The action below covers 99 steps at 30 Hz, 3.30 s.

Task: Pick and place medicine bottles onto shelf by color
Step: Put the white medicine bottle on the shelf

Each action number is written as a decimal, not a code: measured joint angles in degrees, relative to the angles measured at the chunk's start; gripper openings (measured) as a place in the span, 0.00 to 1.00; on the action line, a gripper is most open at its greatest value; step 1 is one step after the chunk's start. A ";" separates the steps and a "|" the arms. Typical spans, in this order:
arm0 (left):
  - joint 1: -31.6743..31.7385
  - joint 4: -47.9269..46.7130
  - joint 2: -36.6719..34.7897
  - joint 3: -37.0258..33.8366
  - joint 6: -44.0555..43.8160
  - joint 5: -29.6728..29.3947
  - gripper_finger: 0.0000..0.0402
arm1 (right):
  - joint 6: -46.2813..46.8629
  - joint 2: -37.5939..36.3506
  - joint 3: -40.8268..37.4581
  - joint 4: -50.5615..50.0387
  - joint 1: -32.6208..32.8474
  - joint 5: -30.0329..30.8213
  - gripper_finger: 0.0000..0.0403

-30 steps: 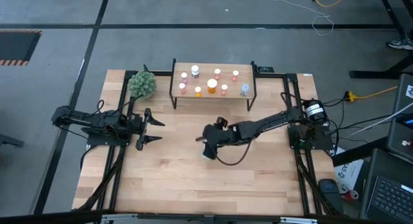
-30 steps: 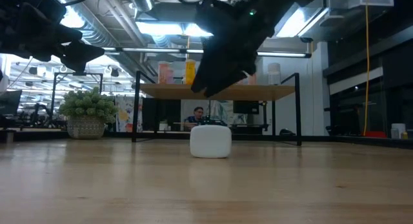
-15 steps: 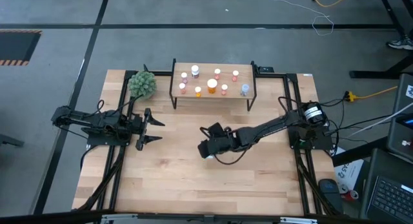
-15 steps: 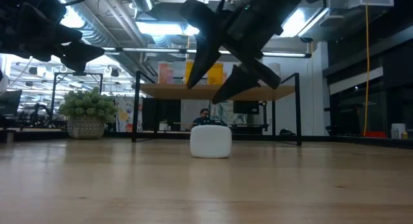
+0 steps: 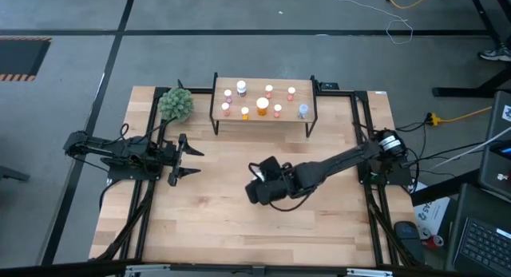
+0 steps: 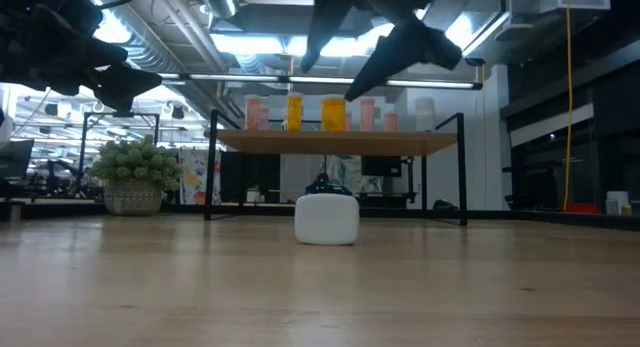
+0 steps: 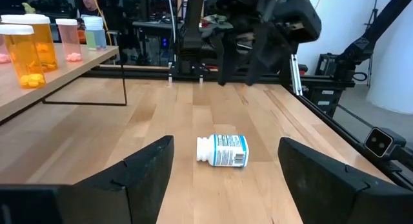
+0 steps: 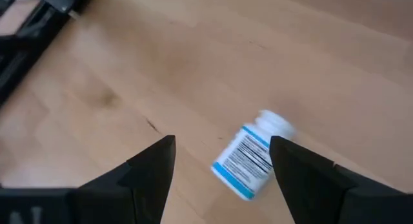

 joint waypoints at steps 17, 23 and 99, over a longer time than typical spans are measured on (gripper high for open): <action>0.00 0.00 0.00 0.00 0.00 -0.02 0.68 | -6.82 13.24 1.15 16.42 -4.16 -20.44 0.63; 0.00 0.00 0.00 0.00 0.00 -0.01 0.68 | -4.15 13.80 1.15 12.50 -4.33 -20.34 0.63; 0.00 0.00 -0.02 0.00 0.00 -0.02 0.68 | -31.38 18.39 8.62 -11.55 -13.39 -18.88 0.63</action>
